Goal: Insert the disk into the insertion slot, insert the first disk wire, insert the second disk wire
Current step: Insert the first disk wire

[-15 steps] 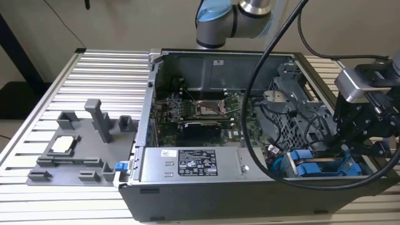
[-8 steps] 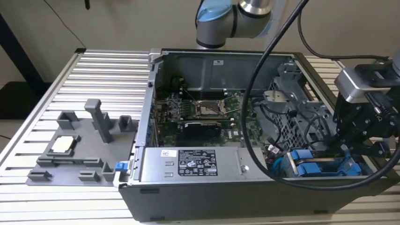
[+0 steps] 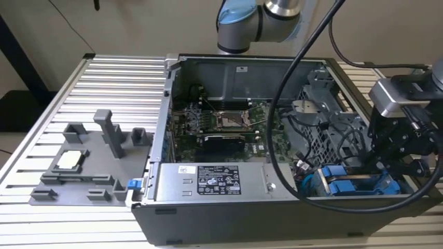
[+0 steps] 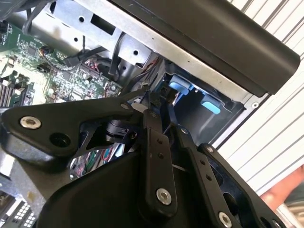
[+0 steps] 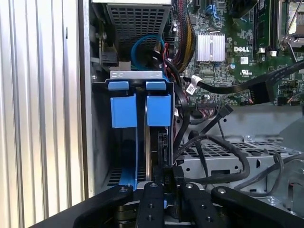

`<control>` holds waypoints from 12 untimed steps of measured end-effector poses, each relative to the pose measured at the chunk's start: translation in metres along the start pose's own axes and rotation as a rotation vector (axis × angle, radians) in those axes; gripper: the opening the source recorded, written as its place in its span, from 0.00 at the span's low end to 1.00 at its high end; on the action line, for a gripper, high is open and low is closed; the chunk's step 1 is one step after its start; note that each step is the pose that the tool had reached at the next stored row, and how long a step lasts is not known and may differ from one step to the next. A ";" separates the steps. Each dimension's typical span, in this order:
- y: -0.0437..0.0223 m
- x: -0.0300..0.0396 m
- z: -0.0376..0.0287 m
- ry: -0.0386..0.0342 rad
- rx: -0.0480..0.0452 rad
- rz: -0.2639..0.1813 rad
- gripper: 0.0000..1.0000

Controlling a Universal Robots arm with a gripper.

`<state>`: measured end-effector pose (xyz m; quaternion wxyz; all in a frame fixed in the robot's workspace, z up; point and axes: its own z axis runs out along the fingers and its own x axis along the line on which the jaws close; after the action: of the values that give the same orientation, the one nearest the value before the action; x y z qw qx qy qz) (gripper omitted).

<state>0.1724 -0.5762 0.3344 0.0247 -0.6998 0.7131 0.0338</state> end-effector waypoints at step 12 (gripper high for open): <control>0.0002 -0.0009 -0.0101 -0.0007 -0.0001 0.000 0.27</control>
<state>0.1723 -0.5762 0.3446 0.0249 -0.6998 0.7131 0.0341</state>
